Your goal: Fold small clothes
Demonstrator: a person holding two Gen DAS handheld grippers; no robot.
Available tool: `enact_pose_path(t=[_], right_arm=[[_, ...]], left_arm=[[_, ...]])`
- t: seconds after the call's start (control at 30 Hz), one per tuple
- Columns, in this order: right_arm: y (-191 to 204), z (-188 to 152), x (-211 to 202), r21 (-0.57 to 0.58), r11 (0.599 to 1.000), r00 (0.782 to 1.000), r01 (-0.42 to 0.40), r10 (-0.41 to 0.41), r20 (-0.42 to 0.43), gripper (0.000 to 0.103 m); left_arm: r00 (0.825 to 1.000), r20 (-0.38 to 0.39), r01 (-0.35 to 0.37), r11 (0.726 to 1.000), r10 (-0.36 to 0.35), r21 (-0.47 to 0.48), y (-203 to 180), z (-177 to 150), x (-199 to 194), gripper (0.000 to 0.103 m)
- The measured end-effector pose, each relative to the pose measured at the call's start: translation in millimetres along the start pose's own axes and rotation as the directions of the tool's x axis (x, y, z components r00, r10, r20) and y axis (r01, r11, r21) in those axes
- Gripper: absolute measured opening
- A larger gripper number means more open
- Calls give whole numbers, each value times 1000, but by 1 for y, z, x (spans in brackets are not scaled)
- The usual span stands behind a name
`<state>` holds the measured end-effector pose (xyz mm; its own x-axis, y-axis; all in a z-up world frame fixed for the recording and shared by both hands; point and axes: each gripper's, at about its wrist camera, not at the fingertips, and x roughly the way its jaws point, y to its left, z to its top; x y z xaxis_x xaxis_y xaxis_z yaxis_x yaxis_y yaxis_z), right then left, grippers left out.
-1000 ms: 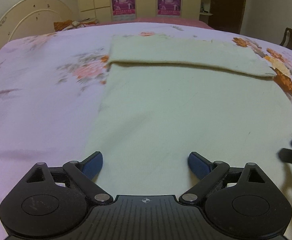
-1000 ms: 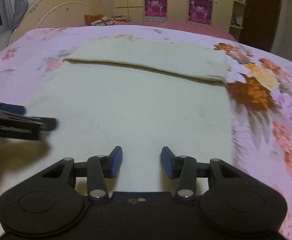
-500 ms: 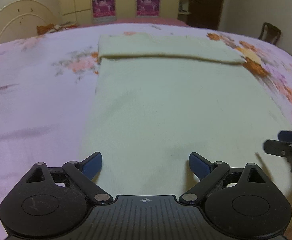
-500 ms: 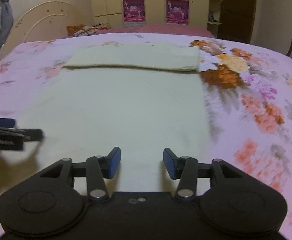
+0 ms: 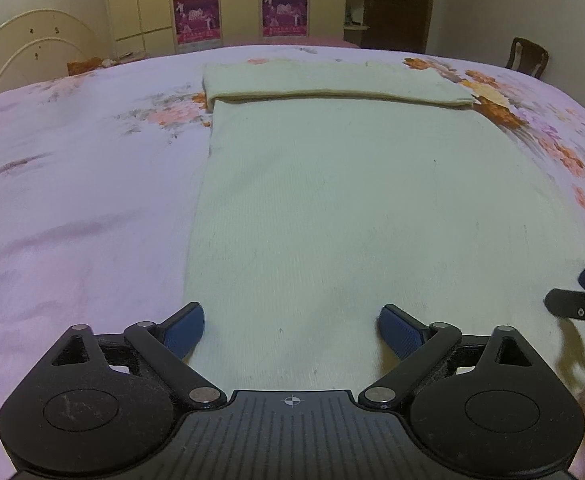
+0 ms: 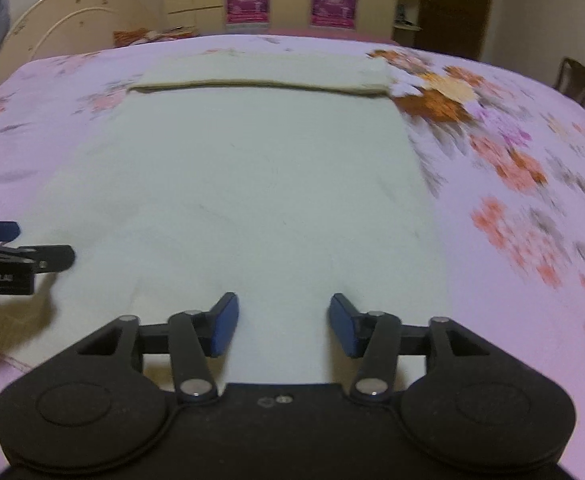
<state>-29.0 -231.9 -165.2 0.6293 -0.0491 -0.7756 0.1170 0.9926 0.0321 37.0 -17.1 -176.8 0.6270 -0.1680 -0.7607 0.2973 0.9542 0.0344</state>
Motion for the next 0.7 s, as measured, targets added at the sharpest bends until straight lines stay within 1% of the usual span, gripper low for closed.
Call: enact_pose_path(t=[0.07,0.13,0.2,0.23,0.3,0.37,0.43,0.53,0.6,0.7], right_arm=[[2,-4,-1,18,1000,1000,15,-15,9,60],[7,-7,-1,23,999,999,33,-33,14,67],[11,-8,0,33,998,999,49,-49,19,78],[13,-10,0,41,998,998,56,-57,21,82],[15,-12,2,74,994,997,77,-79,18,102],[14,-16,3,104,991,995,88,-91,29,102],[14,-17,1,119,988,995,95,-99,30,102],[13,-19,-1,141,986,995,89,-93,25,102],[14,-22,-3,121,989,996,80,-85,39,102],[16,-29,-8,76,996,995,51,-57,81,102]], left_arm=[[1000,-8,0,1000,0,-13,-1,-2,1,103],[1000,-4,-4,1000,4,-14,-1,-3,0,103],[1000,-6,-1,1000,1,-24,0,-3,-1,103],[1000,-7,1,1000,-1,-28,0,-3,-1,103],[1000,-9,4,999,-4,-35,1,-3,-1,103],[1000,-17,6,999,-6,-52,2,-3,-2,103],[999,-32,-11,997,9,-71,1,-3,-3,103],[998,-61,-17,996,12,-88,1,-3,-4,103],[997,-83,-16,996,9,-88,2,-2,-3,103],[996,-92,-20,998,14,-64,-1,-5,-5,103]])
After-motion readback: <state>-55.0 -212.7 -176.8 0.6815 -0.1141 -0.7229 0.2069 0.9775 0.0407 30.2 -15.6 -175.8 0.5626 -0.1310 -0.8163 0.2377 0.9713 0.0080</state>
